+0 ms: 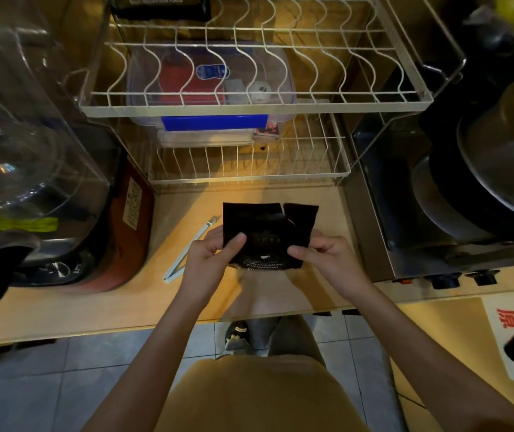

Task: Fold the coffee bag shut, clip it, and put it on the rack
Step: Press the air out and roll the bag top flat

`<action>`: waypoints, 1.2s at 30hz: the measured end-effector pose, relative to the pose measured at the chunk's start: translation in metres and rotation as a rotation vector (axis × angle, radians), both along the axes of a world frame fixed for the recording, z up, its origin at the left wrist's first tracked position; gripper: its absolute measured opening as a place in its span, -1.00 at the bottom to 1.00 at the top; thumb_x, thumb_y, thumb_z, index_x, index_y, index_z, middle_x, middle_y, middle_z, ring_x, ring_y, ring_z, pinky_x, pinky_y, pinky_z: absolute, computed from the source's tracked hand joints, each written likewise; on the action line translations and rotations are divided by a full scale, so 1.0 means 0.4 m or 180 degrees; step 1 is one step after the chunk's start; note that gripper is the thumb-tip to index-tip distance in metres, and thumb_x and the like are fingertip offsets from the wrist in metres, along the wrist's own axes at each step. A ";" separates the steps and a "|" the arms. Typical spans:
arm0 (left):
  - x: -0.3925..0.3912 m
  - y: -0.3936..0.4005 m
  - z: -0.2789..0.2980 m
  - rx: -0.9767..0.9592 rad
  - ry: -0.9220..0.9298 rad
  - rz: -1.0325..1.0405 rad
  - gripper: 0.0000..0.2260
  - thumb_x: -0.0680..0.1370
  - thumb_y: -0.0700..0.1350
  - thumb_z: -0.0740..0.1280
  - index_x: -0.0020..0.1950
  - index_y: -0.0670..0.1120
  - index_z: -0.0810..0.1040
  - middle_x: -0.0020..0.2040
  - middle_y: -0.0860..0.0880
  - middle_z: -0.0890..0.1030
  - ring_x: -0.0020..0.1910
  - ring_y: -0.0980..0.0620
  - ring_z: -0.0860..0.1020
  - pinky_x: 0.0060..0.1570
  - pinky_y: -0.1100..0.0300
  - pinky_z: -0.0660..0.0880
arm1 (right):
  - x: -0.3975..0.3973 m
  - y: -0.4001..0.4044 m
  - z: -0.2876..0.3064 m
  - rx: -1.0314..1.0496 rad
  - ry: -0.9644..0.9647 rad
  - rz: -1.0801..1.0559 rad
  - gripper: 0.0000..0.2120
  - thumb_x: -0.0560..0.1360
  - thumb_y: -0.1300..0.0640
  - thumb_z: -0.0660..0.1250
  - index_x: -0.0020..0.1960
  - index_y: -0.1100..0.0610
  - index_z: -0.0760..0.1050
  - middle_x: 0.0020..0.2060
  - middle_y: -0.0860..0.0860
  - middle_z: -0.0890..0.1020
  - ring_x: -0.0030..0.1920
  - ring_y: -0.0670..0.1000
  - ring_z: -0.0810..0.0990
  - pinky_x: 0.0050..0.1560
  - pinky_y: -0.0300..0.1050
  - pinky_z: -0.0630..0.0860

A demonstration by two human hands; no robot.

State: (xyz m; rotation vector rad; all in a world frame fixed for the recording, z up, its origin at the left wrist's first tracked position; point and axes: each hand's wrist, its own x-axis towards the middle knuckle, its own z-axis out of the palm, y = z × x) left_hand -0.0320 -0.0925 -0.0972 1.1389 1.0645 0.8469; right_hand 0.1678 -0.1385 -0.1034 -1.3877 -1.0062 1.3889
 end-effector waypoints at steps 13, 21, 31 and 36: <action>0.041 0.063 0.040 -0.0539 -0.0068 0.0681 -0.89 0.50 -0.16 0.28 -0.11 -0.16 0.57 -0.35 0.02 0.65 -0.38 0.24 0.61 -0.44 0.45 0.47 | -0.058 0.055 0.027 -0.0341 0.0663 -0.1224 -0.88 0.47 0.19 0.31 -0.06 0.15 0.61 -0.19 0.02 0.68 -0.13 -0.03 0.63 -0.25 -0.35 0.54; 0.033 0.068 0.029 0.0507 0.0582 0.0688 -0.84 0.48 -0.18 0.31 -0.04 0.08 0.54 -0.20 -0.01 0.65 -0.11 -0.02 0.64 -0.19 0.12 0.59 | -0.073 0.057 0.039 0.0269 0.0129 -0.1319 -0.82 0.47 0.30 0.31 0.03 0.11 0.52 -0.29 -0.01 0.70 -0.21 -0.11 0.68 -0.25 -0.25 0.60; 0.026 0.104 0.039 0.0247 0.0544 0.0461 -0.78 0.45 -0.18 0.35 0.08 -0.15 0.57 -0.19 0.04 0.62 -0.19 0.23 0.62 -0.27 0.43 0.52 | -0.020 0.085 0.050 0.0302 -0.0193 -0.0554 -0.76 0.49 0.29 0.28 0.13 0.15 0.53 -0.19 -0.14 0.67 -0.13 -0.26 0.63 -0.19 -0.44 0.52; -0.015 0.116 0.015 0.0652 0.1298 -0.0217 -0.68 0.38 -0.14 0.43 0.08 0.12 0.52 0.11 0.04 0.52 0.19 0.00 0.46 0.14 0.04 0.46 | 0.010 0.095 0.056 0.0169 -0.0451 -0.0074 -0.68 0.41 0.33 0.37 0.14 0.12 0.52 -0.03 0.06 0.63 -0.07 -0.23 0.63 -0.20 -0.37 0.56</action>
